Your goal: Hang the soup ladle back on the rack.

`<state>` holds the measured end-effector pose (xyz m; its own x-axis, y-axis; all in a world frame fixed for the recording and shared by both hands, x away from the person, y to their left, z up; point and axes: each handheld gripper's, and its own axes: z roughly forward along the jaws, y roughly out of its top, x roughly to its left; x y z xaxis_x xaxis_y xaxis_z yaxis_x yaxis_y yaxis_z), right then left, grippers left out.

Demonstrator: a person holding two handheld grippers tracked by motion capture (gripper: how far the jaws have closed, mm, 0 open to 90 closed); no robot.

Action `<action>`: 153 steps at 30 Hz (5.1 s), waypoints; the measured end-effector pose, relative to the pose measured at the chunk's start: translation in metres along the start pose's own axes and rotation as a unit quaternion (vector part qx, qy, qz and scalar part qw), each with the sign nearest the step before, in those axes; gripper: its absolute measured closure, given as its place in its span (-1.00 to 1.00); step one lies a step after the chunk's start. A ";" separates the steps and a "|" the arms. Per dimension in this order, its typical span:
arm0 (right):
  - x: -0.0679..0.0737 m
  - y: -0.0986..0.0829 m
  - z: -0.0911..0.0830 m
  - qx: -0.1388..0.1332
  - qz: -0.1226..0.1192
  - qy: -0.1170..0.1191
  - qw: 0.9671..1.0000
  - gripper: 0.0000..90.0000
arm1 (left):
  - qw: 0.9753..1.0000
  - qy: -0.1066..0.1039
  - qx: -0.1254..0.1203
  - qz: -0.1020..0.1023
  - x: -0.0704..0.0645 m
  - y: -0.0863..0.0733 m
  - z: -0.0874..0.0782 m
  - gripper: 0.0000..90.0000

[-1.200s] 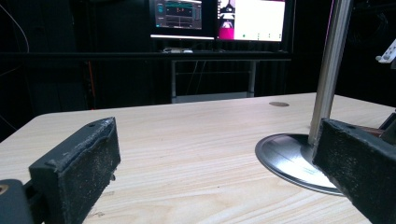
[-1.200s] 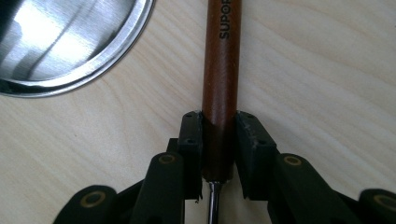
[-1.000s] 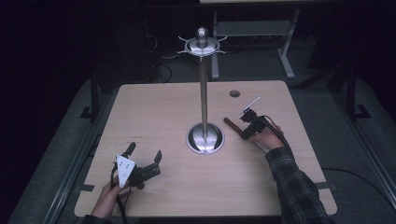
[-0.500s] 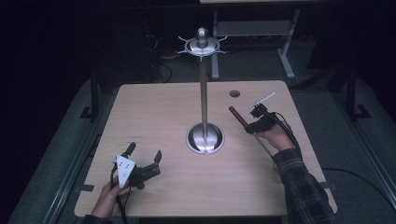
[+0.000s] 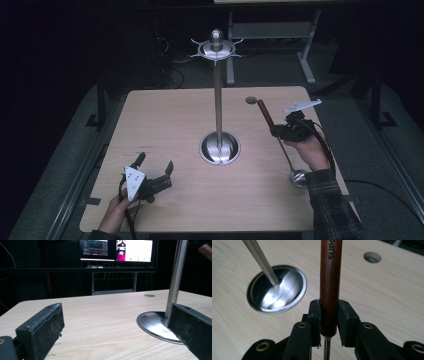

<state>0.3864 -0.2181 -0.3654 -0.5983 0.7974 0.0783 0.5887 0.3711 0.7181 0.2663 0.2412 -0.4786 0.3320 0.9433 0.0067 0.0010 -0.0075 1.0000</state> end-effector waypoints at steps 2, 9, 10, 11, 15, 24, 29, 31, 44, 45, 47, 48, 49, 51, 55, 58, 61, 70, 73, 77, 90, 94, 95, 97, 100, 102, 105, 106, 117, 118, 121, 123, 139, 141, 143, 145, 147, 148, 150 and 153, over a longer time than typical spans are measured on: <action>0.000 -0.001 -0.006 -0.013 0.005 -0.003 1.000 0.63 | 1.000 0.000 0.000 -0.001 0.000 0.000 0.000 -0.99; -0.002 -0.003 -0.029 -0.067 0.014 -0.006 0.998 0.63 | 1.000 0.001 0.000 0.001 0.000 0.000 0.000 -0.99; -0.002 -0.004 -0.032 -0.076 0.015 -0.008 0.997 0.63 | 1.000 0.001 0.000 0.001 0.000 0.000 0.000 -0.99; -0.002 -0.004 -0.034 -0.081 0.015 -0.007 0.997 0.63 | 1.000 0.005 0.000 0.001 -0.001 0.000 0.000 -0.99; 0.000 -0.003 -0.042 -0.110 0.009 -0.001 0.994 0.63 | 1.000 0.004 -0.001 0.000 -0.001 0.000 0.001 -0.99; 0.015 0.005 -0.048 -0.151 -0.003 0.022 0.988 0.63 | 1.000 0.000 0.000 0.002 0.000 0.000 0.000 -0.99; 0.024 0.015 -0.052 -0.163 -0.015 0.038 0.986 0.63 | 1.000 0.000 -0.003 -0.004 -0.001 0.000 0.001 -0.99; 0.028 0.019 -0.053 -0.168 -0.018 0.045 0.985 0.63 | 1.000 0.001 -0.003 -0.003 0.000 0.000 0.001 -0.99; 0.046 0.055 -0.068 -0.193 -0.048 0.072 0.977 0.63 | 1.000 0.001 -0.002 -0.001 0.000 0.000 0.001 -0.99; 0.047 0.058 -0.069 -0.196 -0.051 0.074 0.976 0.63 | 1.000 0.000 -0.002 -0.002 0.000 0.000 0.001 -0.99; 0.049 0.063 -0.072 -0.200 -0.053 0.078 0.975 0.63 | 1.000 0.001 -0.002 -0.002 0.000 0.000 0.001 -0.99; 0.050 0.065 -0.073 -0.202 -0.056 0.079 0.975 0.63 | 1.000 0.001 -0.002 -0.002 0.000 0.000 0.001 -0.99; 0.051 0.067 -0.074 -0.203 -0.056 0.081 0.974 0.63 | 1.000 0.000 -0.002 -0.002 0.000 0.000 0.001 -0.99; 0.053 0.072 -0.077 -0.209 -0.063 0.083 0.972 0.63 | 1.000 0.000 -0.002 -0.001 0.000 0.000 0.001 -0.99; 0.058 0.083 -0.082 -0.215 -0.068 0.092 0.970 0.63 | 1.000 0.000 -0.001 -0.001 0.000 0.000 0.001 -0.99; 0.063 0.092 -0.084 -0.217 -0.079 0.092 0.969 0.63 | 1.000 0.000 -0.001 -0.001 0.000 0.000 0.001 -0.99; 0.066 0.097 -0.085 -0.218 -0.085 0.095 0.968 0.63 | 1.000 0.000 0.000 -0.001 0.000 0.000 0.001 -0.99; 0.070 0.108 -0.081 -0.211 -0.094 0.103 0.967 0.63 | 1.000 -0.001 0.000 -0.001 0.000 0.000 0.001 -0.99; 0.071 0.111 -0.079 -0.210 -0.094 0.107 0.967 0.63 | 1.000 -0.002 0.001 -0.001 0.000 0.000 0.000 -1.00; 0.071 0.114 -0.076 -0.212 -0.095 0.109 0.967 0.63 | 1.000 -0.001 -0.002 -0.002 0.000 0.000 0.001 -0.99; 0.072 0.113 -0.076 -0.214 -0.097 0.114 0.965 0.63 | 1.000 -0.002 -0.002 -0.001 0.000 0.000 0.001 -0.99; 0.073 0.111 -0.077 -0.213 -0.098 0.117 0.965 0.63 | 1.000 -0.002 -0.002 -0.002 0.000 0.000 0.001 -0.99; 0.073 0.111 -0.077 -0.213 -0.099 0.116 0.965 0.63 | 1.000 -0.002 -0.002 -0.002 0.000 0.000 0.001 -0.99; 0.073 0.112 -0.076 -0.211 -0.099 0.116 0.966 0.63 | 1.000 -0.002 -0.002 -0.001 0.000 0.000 0.001 -0.99; 0.074 0.115 -0.073 -0.207 -0.102 0.116 0.966 0.63 | 1.000 -0.001 0.000 -0.001 0.000 0.000 0.001 -0.99; 0.075 0.117 -0.071 -0.204 -0.103 0.117 0.967 0.63 | 1.000 -0.001 0.000 -0.001 0.000 0.000 0.001 -0.99; 0.077 0.119 -0.067 -0.200 -0.104 0.117 0.967 0.63 | 1.000 -0.001 0.000 -0.001 0.000 0.000 0.001 -0.99; 0.078 0.120 -0.065 -0.198 -0.105 0.117 0.968 0.63 | 1.000 -0.001 0.000 -0.002 0.000 0.000 0.001 -1.00; 0.083 0.130 -0.061 -0.187 -0.109 0.117 0.969 0.63 | 1.000 -0.002 0.000 0.000 0.000 0.000 0.001 -0.99; 0.083 0.131 -0.060 -0.187 -0.109 0.115 0.969 0.63 | 1.000 -0.002 -0.001 0.000 0.000 0.000 0.001 -0.99; 0.084 0.130 -0.057 -0.182 -0.111 0.111 0.971 0.62 | 1.000 -0.002 -0.001 -0.003 0.000 0.000 0.001 -0.99; 0.084 0.129 -0.057 -0.186 -0.111 0.113 0.970 0.62 | 1.000 -0.002 -0.001 -0.002 0.000 0.000 0.001 -0.99; 0.076 0.104 -0.064 -0.185 -0.107 0.111 0.971 0.28 | 1.000 -0.002 0.000 -0.001 0.000 0.000 0.001 -0.99; 0.074 0.098 -0.064 -0.183 -0.102 0.108 0.972 0.23 | 1.000 -0.002 -0.001 -0.001 0.000 0.000 0.001 -0.99; 0.071 0.092 -0.064 -0.181 -0.099 0.105 0.973 0.18 | 1.000 -0.002 -0.001 -0.002 0.000 0.000 0.001 -0.99; 0.069 0.086 -0.064 -0.179 -0.092 0.103 0.974 0.14 | 1.000 -0.002 -0.001 -0.001 0.000 0.000 0.001 -0.99; 0.066 0.081 -0.063 -0.178 -0.090 0.099 0.975 0.09 | 1.000 -0.002 -0.002 -0.002 0.000 0.000 0.001 -0.99; 0.064 0.077 -0.062 -0.176 -0.086 0.098 0.976 0.08 | 1.000 -0.002 -0.002 -0.001 0.000 0.000 0.001 -0.99; 0.061 0.072 -0.061 -0.174 -0.082 0.096 0.977 0.06 | 1.000 -0.002 -0.002 -0.001 0.000 0.000 0.001 -0.99; 0.056 0.062 -0.060 -0.168 -0.074 0.088 0.979 0.02 | 1.000 -0.002 -0.002 -0.003 0.000 0.000 0.001 -0.99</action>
<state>0.3566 -0.1788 -0.2749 -0.7654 0.6413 0.0540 0.2946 0.2745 0.9153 0.2669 0.2407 -0.4787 0.3356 0.9420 -0.0002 -0.0004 0.0004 1.0000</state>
